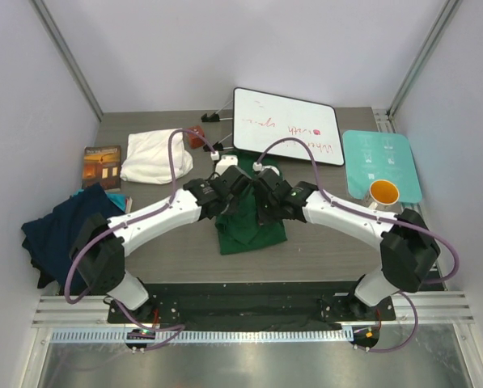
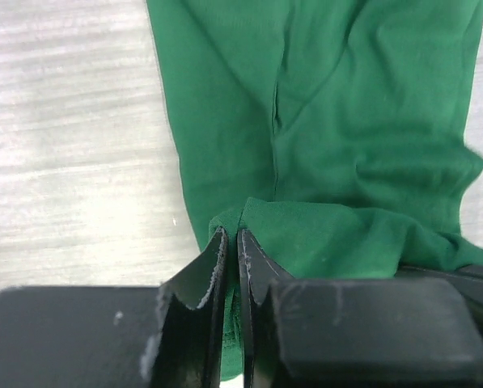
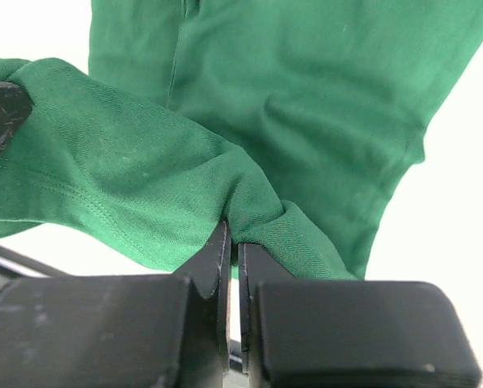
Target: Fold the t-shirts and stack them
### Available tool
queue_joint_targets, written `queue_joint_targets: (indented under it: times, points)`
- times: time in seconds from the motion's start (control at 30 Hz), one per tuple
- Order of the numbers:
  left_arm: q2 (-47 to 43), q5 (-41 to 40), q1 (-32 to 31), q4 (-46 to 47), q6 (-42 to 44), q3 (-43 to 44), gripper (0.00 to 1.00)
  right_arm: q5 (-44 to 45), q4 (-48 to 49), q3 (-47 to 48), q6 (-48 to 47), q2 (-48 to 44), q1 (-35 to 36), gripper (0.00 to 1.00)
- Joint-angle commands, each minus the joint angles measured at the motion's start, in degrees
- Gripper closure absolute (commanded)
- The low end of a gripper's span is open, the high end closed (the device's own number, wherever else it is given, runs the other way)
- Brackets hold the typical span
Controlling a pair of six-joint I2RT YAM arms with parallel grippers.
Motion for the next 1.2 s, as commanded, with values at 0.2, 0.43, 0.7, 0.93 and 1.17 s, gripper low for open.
queue_joint_targets:
  times: [0.2,0.43,0.7,0.93,1.17]
  points:
    - [6.5,0.2,3.4,1.9,3.7,7.1,0.97,-0.2,4.4,5.8,-2.6,7.7,-2.4,0.92]
    - [9.1,-1.5,3.5,-1.5,1.9,7.8,0.82,-1.1,5.5,6.9,-2.7,13.2,-3.1,0.73]
    - [13.9,-6.1,4.1,-4.2,2.4,10.6,0.41,0.2,7.7,6.1,-2.0,14.5,-4.4,0.65]
    - [5.9,-4.6,4.1,-7.9,1.1,10.6,0.37,2.1,9.9,3.8,-2.4,7.9,-5.2,0.62]
    - [-5.1,3.0,-0.1,-3.3,0.6,0.3,0.42,2.7,9.4,-0.5,-3.8,-4.1,-5.2,0.55]
